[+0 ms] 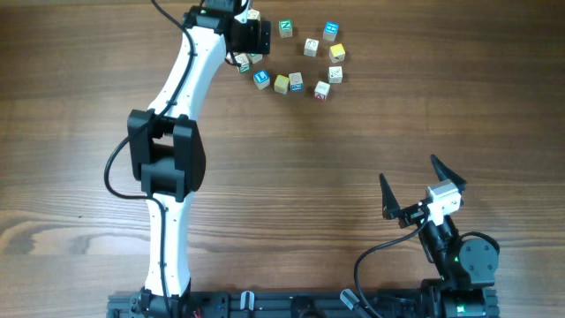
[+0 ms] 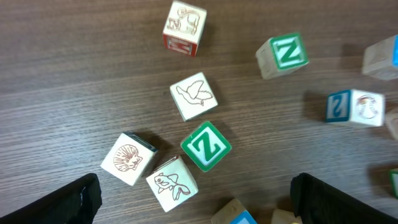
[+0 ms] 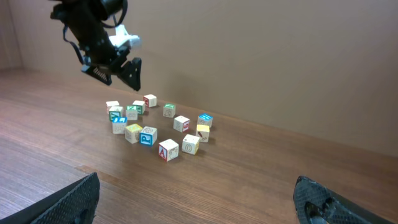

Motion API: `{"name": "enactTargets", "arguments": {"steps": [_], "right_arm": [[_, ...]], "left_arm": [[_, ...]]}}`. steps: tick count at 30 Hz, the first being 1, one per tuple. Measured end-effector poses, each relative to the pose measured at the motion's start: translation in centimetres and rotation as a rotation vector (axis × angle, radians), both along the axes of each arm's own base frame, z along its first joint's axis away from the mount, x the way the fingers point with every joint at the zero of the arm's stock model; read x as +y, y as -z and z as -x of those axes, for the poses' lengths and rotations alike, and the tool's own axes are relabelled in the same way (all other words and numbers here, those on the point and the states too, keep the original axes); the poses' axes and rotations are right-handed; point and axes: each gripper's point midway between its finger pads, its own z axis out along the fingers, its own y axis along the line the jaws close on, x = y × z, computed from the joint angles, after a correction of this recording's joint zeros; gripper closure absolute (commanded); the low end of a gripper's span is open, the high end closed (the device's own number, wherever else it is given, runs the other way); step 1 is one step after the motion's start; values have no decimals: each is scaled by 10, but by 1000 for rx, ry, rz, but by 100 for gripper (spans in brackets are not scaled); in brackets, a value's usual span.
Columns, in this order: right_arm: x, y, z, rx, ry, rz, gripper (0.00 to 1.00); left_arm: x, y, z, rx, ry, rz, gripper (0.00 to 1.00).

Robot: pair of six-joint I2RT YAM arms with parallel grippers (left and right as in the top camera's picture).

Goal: Form a circle
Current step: 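Reach the left gripper forward over the block cluster, then lower the left gripper and grasp the red-letter block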

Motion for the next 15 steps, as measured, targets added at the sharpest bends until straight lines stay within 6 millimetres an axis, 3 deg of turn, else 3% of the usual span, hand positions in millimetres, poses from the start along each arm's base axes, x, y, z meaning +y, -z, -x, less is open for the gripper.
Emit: {"name": "enactTargets", "arguments": {"steps": [6,10,12,15], "right_arm": [[0,0,0,0,0,0,0],[0,0,0,0,0,0,0],[0,0,0,0,0,0,0],[0,0,0,0,0,0,0]], "left_arm": [[-2,14,-3,7,2,-2,1],[-9,33,-4,24,15,-7,19],[-12,41,-6,24,17,-6,20],[-17,37,-15,-20,22,5,20]]}}
